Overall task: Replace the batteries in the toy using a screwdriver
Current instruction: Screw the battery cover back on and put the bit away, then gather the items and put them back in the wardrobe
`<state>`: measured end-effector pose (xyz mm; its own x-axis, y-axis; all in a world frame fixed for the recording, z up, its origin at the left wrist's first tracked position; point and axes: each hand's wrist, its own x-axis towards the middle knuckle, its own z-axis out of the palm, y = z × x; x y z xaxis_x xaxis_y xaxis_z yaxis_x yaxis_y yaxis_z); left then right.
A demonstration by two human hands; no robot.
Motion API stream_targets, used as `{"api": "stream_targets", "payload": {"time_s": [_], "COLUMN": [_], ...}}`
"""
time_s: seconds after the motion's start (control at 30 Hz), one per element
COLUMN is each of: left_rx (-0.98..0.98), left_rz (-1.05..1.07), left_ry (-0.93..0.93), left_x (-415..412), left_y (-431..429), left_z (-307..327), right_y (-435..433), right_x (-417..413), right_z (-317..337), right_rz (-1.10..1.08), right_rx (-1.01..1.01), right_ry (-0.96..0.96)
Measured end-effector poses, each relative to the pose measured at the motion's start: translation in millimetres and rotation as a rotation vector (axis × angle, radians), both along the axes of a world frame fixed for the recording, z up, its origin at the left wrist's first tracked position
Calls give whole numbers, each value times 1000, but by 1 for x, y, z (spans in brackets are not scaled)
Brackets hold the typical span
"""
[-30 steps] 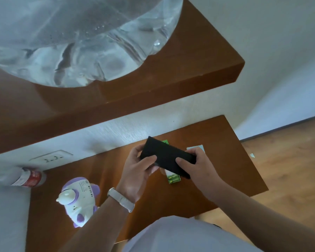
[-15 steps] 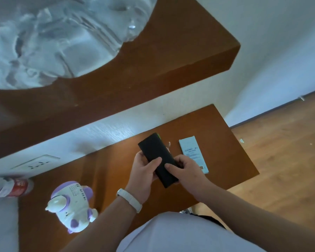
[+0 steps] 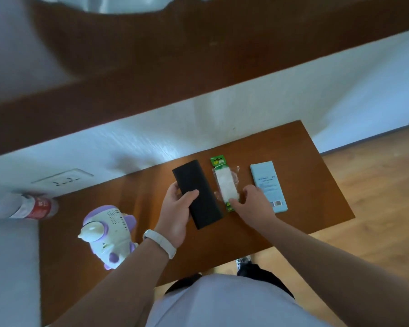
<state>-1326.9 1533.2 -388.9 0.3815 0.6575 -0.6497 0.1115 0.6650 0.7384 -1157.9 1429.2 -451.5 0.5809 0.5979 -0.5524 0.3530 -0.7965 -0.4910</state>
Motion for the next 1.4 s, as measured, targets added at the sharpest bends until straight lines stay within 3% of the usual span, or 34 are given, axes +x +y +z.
{"api": "stream_targets", "payload": {"time_s": [0.2,0.4,0.77,1.03,1.4], "left_rx": [12,34,-4,12,68], "left_rz": [-1,-28,-59,-149,-179], "left_ry": [18,26,10,-143,-148], "left_x": [-15,-25,-22,-8,-3], "left_y": [-2,-3,-11,-27,-36], "left_z": [-4,-4,8,24,27], "right_y": [14,17,-9,-15,-21], "right_x": [-15,-21,-44,-60,-58], "right_z": [-22,-21,67,111,118], "right_rz": [93,39,-44,41,179], "right_rx": [-88,-80,245,301,339], "right_ry": [-129,-116,-3,-38,-18]}}
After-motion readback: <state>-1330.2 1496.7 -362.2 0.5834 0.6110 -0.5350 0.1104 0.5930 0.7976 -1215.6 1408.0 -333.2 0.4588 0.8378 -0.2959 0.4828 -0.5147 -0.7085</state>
